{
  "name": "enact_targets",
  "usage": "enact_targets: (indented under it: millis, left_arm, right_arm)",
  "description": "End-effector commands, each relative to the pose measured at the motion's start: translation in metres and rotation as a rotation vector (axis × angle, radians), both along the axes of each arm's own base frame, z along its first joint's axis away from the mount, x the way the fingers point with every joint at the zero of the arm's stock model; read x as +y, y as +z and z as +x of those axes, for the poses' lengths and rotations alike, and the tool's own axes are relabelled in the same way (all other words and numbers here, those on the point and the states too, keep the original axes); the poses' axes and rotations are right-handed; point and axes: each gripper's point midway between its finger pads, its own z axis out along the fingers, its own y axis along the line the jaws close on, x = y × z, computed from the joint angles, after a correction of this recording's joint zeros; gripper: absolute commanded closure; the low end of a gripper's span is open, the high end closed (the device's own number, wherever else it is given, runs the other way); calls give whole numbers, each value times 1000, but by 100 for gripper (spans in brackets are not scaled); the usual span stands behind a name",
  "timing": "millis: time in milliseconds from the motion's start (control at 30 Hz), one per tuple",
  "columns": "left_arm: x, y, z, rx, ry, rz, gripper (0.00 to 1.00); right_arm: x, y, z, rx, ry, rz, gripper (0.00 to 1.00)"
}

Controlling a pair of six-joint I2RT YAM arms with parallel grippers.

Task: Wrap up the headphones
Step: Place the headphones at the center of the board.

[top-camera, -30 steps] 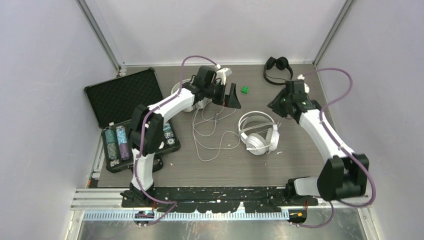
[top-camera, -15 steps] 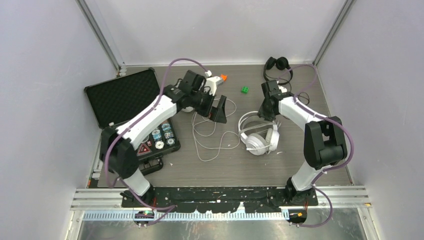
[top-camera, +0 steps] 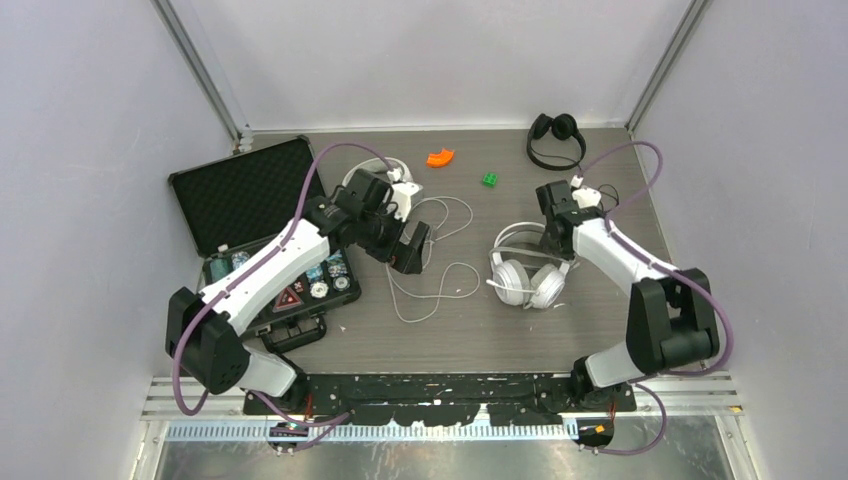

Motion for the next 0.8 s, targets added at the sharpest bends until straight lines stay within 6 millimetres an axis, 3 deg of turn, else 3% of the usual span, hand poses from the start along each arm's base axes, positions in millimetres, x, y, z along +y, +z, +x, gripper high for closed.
enact_targets:
  millis: [0,133,333,533,767]
  left_arm:
    - [21,-3,20,-91,71,124,0]
    - [27,-4,24,-112,93,148,0]
    - [42,-1,48,-192,193,228,0]
    - [58,17,67,-289,280,292,0]
    - [67,38,123,-365,427,231,0]
  right_arm:
    - [-21,28,-6,-98,-73,-60,68]
    - [-12,44,-4,-131,-45,-9,61]
    - [0,101,0,-204,9,55,50]
    - [19,154,-12,-335,138,160,24]
    - [39,202,-26,-501,215,286,18]
